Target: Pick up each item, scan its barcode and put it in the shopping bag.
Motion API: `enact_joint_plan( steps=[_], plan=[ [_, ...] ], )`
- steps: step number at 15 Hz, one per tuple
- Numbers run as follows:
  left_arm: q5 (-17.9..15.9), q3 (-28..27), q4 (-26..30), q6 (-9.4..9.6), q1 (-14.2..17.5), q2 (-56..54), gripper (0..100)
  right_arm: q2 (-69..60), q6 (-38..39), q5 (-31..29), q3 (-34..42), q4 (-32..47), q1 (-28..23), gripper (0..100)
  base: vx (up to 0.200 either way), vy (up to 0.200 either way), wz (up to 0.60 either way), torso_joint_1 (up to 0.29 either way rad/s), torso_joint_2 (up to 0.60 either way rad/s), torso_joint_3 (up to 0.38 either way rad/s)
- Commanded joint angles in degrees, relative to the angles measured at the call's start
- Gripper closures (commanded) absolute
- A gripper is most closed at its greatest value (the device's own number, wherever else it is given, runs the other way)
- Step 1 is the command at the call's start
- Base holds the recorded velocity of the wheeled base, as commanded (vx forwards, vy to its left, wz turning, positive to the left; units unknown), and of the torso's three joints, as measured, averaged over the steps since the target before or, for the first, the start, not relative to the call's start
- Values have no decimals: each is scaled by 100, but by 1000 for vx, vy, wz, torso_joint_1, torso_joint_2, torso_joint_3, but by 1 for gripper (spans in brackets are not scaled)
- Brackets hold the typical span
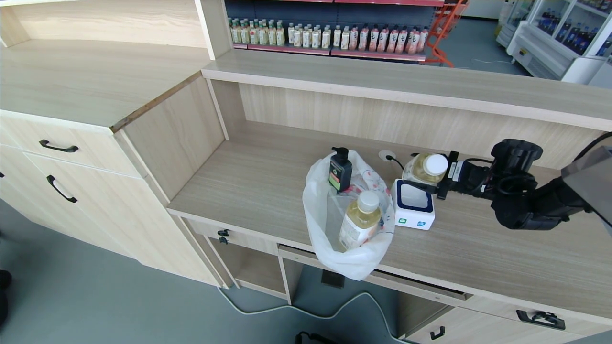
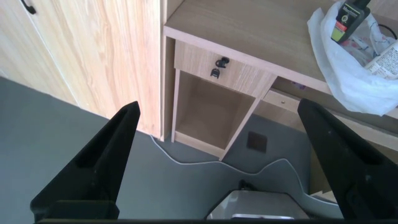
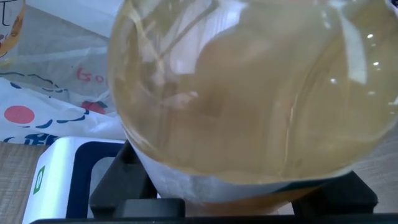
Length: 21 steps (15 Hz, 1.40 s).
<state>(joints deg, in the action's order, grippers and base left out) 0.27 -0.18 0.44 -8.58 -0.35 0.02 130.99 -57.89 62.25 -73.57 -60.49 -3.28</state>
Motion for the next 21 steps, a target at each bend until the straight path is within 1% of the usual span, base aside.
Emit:
enact_joint_plan(
  steps=[1,10,12,14,16,18,19,21],
  plan=[
    [0,1,0,-3,0,-2,0,173,6,-2,-131,-42,55,100,0,0,0,0,0,0],
    [8,1,0,-3,0,-2,0,419,15,-2,-404,-15,135,100,0,0,0,0,0,0],
    [0,1,0,-3,0,-2,0,243,120,-11,-369,-24,179,100,0,0,0,0,0,0],
    [0,1,0,-3,0,-2,0,-161,446,-19,-237,-15,187,100,0,0,0,0,0,0],
    [8,1,0,6,0,-2,0,-935,1114,-204,238,2,99,100,0,0,0,0,0,0],
    [8,1,0,-3,0,-2,0,-1594,2054,-520,686,2,-94,100,0,0,0,0,0,0],
    [0,1,0,-3,0,-2,0,-2095,2950,-1048,1046,11,-243,100,0,0,0,0,0,0],
    [0,1,0,-3,0,-2,0,-2728,4137,-2217,1706,20,-384,100,0,0,0,0,0,0]
  ],
)
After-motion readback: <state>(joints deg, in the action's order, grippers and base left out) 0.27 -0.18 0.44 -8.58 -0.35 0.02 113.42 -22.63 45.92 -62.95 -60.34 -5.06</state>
